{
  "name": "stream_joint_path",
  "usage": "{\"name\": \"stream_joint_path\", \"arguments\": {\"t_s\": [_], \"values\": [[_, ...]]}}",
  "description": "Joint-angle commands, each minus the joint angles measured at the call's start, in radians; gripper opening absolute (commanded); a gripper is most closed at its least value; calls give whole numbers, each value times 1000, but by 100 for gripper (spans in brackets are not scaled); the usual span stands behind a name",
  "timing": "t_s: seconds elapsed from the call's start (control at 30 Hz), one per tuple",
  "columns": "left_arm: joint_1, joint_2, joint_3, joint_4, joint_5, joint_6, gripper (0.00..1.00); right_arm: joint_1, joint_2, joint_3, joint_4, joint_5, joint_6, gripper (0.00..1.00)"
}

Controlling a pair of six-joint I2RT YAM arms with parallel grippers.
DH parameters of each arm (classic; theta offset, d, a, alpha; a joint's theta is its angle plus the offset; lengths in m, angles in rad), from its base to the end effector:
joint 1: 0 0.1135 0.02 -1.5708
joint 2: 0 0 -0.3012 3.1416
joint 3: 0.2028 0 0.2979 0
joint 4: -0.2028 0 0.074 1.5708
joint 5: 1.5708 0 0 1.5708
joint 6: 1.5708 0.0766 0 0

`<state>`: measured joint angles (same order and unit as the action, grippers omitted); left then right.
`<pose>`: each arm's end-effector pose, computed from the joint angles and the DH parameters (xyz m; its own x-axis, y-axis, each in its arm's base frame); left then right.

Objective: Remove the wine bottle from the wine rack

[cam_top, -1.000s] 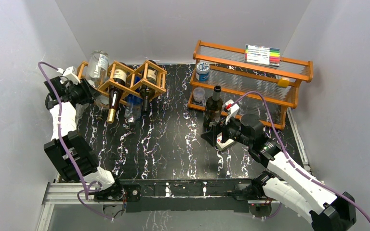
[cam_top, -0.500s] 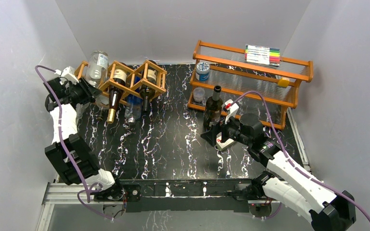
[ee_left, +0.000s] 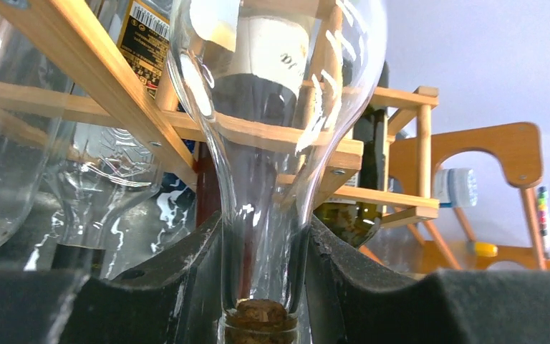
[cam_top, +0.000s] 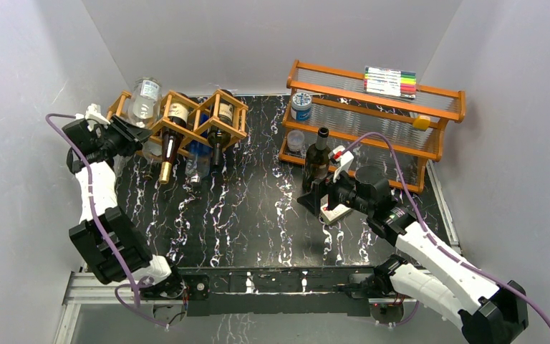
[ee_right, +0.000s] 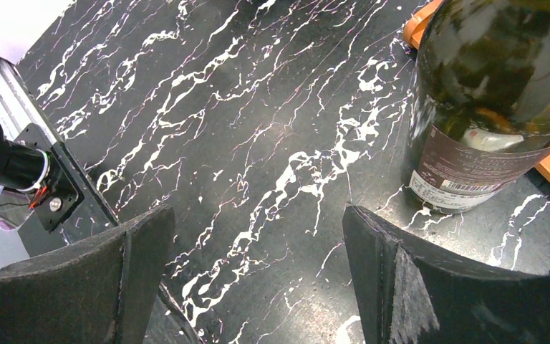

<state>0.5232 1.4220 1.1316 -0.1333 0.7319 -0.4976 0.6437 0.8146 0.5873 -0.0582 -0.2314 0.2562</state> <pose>0.3647 0.1513 0.3315 -0.3874 -0.6334 -0.6699 -0.0329 0.7357 -0.6765 0.1924 0.1663 0.2835 -0.4106 0.0003 -0.9118 -0.6783 0.6682 0.3056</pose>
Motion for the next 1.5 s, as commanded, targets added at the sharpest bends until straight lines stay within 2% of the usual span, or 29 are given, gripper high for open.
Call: {"name": "stream_joint_path", "arguments": {"t_s": [0.0, 0.27, 0.4, 0.43, 0.5, 0.53, 0.57, 0.67, 0.77, 0.83, 0.9, 1.03, 1.1, 1.17, 1.33, 1.47], "values": [[8, -111, -56, 157, 118, -173, 0, 6, 6, 60, 23, -7, -4, 98], [17, -168, -163, 386, 159, -345, 0, 6, 13, 68, 19, -8, -2, 98], [16, -138, -103, 94, 100, -101, 0, 7, -2, 49, 30, -3, -3, 98], [17, -127, -93, 28, 85, -33, 8, 6, 0, 48, 31, -3, -1, 98], [17, -100, -98, -73, 72, 108, 37, 6, 5, 50, 34, -8, 0, 98], [17, -83, -103, -85, 82, 145, 45, 6, 6, 49, 34, -7, 1, 98], [17, -64, -98, -98, 90, 172, 51, 6, 6, 46, 37, -5, 0, 98], [16, 34, -41, -150, 137, 229, 57, 5, 3, 46, 38, 3, -3, 98], [16, 41, 9, -173, 120, 243, 67, 7, 4, 44, 39, 9, -7, 98], [17, 10, 17, -176, 103, 243, 80, 6, 4, 42, 40, 10, -8, 98], [16, -38, 16, -198, 52, 245, 97, 6, 4, 38, 45, 9, -9, 98], [17, -117, 47, -286, -93, 281, 98, 5, 11, 35, 58, 1, -5, 98], [17, -115, 95, -326, -185, 306, 98, 7, 15, 36, 58, -4, -4, 98], [17, -78, 147, -345, -209, 331, 98, 8, 17, 34, 60, -10, 0, 98], [17, 51, 247, -387, -175, 398, 94, 7, 16, 34, 62, -7, -5, 98], [16, 120, 286, -391, -47, 413, 88, 8, 22, 38, 58, 4, -12, 98]]}}
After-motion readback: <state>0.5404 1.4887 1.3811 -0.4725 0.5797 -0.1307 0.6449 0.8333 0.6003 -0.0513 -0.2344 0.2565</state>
